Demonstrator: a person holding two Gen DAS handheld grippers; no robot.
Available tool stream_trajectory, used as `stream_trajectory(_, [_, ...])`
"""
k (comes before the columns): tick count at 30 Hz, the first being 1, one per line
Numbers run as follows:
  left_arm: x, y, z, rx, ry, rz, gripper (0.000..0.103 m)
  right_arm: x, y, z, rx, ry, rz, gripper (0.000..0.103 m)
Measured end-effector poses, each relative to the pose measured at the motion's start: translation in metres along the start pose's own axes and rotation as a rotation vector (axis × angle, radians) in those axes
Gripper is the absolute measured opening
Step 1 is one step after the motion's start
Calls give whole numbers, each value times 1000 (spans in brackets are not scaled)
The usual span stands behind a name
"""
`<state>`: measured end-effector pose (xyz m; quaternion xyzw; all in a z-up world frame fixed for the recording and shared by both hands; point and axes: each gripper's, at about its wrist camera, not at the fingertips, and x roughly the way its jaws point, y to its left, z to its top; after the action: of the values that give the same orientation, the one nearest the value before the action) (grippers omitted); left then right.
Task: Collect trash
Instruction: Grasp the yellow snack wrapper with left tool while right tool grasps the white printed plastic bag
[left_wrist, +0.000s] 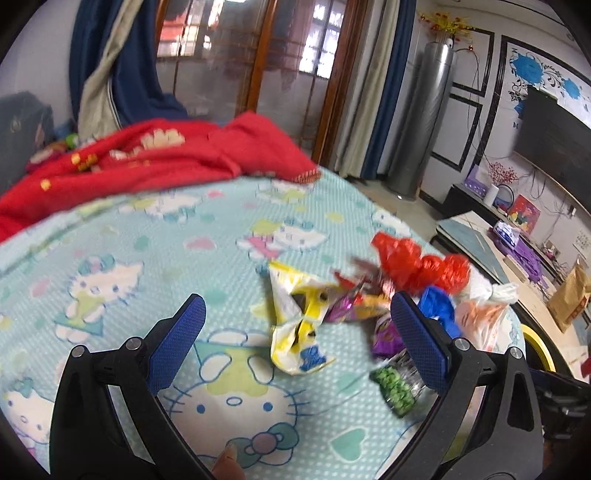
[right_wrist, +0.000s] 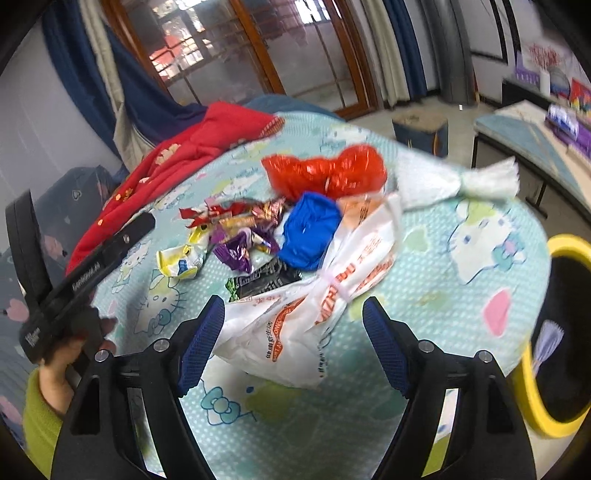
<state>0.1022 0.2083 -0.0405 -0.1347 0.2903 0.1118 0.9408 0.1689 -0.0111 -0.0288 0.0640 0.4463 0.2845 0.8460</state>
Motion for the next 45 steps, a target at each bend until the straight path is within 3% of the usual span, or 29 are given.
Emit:
stream_trajectory(10, [31,15,-16,-73,119,-61,91,27,-18,-8,109,84,52,75])
stream_trajectory(15, [37,26,-18,-129,141,-94,67,25,-20,-15,104,74,66,72])
stream_trajectory(19, [36,31,-19,-159,146,-128,50,22,-23,-19,108,71,80,62])
stream_trajectory(21, [36,31,-20,-171,151,-140,36,20,-23,-22,107,76,97,55])
stream_trajectory(23, [36,33,-20,-181,156,-153,34,17,-22,-24,95,77,104,50])
stream_trajectory(26, [35,31,-20,-177,152,-171,21,14,-21,-25,77,69,99,45])
stream_trajectory(31, [35,28,-20,-168,161,-180,15,12,-22,-26,69,62,101,33])
stream_trajectory(32, [35,29,-20,-175,164,-187,6,11,-23,-27,68,60,104,31])
stream_trajectory(38, [25,40,-17,-231,141,-186,2,2,-27,-29,69,44,108,29])
stream_trajectory(45, [-7,41,1,-199,41,-146,2,-12,-26,-27,35,4,80,29])
